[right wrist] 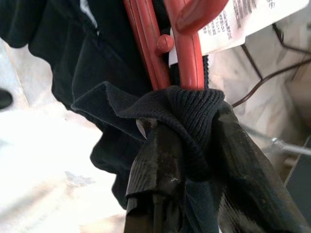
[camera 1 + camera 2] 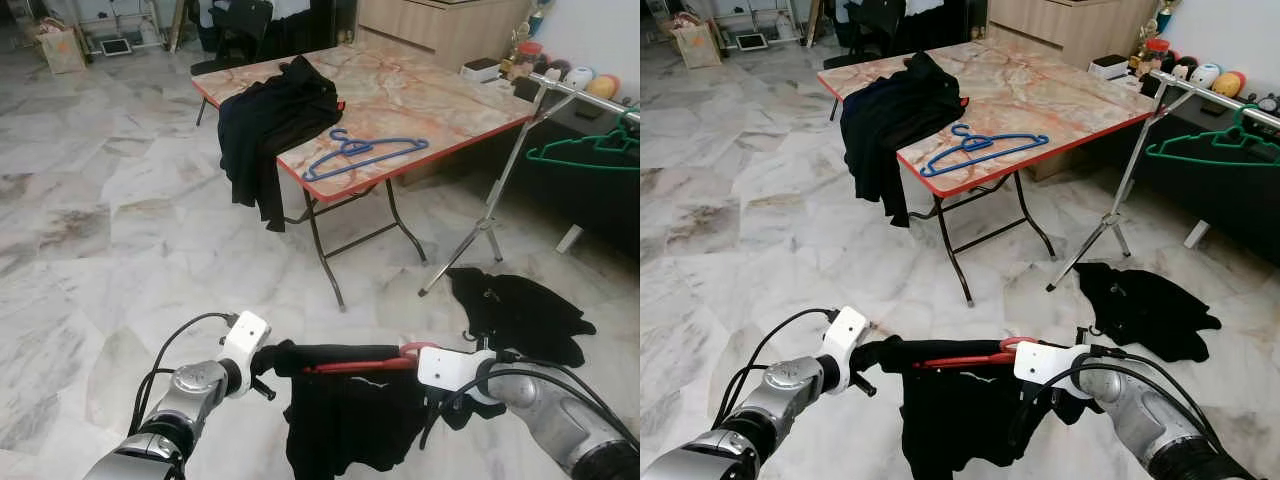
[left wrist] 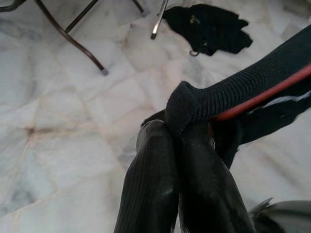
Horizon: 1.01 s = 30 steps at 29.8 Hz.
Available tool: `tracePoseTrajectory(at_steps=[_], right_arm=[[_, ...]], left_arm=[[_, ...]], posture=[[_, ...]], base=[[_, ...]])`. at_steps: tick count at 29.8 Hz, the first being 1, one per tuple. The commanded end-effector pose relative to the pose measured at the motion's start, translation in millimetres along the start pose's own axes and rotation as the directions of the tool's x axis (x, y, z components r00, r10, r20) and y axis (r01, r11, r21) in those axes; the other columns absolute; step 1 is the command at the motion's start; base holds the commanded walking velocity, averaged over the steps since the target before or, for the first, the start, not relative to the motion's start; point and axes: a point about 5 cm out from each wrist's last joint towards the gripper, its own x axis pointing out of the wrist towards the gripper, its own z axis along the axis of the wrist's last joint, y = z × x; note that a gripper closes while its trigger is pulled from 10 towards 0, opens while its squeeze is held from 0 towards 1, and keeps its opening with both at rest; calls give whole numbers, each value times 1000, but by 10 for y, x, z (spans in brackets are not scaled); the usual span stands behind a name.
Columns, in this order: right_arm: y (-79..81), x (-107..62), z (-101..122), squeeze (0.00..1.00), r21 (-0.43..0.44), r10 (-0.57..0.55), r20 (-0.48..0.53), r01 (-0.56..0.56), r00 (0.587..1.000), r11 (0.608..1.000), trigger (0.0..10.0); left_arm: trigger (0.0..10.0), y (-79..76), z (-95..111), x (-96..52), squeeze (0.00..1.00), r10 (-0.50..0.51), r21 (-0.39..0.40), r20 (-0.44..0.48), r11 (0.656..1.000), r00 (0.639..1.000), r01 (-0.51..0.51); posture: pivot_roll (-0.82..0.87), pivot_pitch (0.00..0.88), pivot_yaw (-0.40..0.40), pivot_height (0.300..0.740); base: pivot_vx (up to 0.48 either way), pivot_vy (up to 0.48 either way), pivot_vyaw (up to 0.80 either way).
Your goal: Hang hanger
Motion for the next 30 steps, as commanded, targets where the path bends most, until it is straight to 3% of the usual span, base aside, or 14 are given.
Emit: tracePoseTrajectory(at_steps=[1,8,13,21,26,28,30], right_arm=[[-96,-56,-175,0,81,-59,-90,66,994,995,10000],[30,9,-60,0,146,-39,-79,50,996,988,10000],[211,21,42,0,168,78,-33,-71,996,983,10000],[129,65,-2,0,258,-67,-126,98,990,961,10000],[70,54,84,0,333,-101,-72,119,992,936,10000],[-64,37,128,0,401,-182,-66,193,981,895,10000],[-83,39,125,0,410,-197,-77,211,977,887,10000]], left_arm=[[10000,122,135,-35,0,34,-28,51,999,998,-33],[10000,76,373,42,0,-7,-41,140,999,990,13],[10000,3,487,99,0,-39,-9,176,999,984,41],[10000,-154,556,138,0,-192,17,175,981,966,192],[10000,-172,493,126,0,-227,46,133,974,965,222],[10000,-181,442,114,0,-242,48,102,970,965,238],[10000,-212,446,110,0,-267,47,109,964,958,263]], posture=[[-72,0,-32,740],[-70,0,-31,740],[-65,0,-29,740],[-62,0,-24,740],[-61,0,-22,740],[-66,0,-21,740],[-66,0,-24,740]], base=[[0,0,0],[0,0,0],[0,0,0],[0,0,0],[0,0,0],[0,0,0],[0,0,0]])
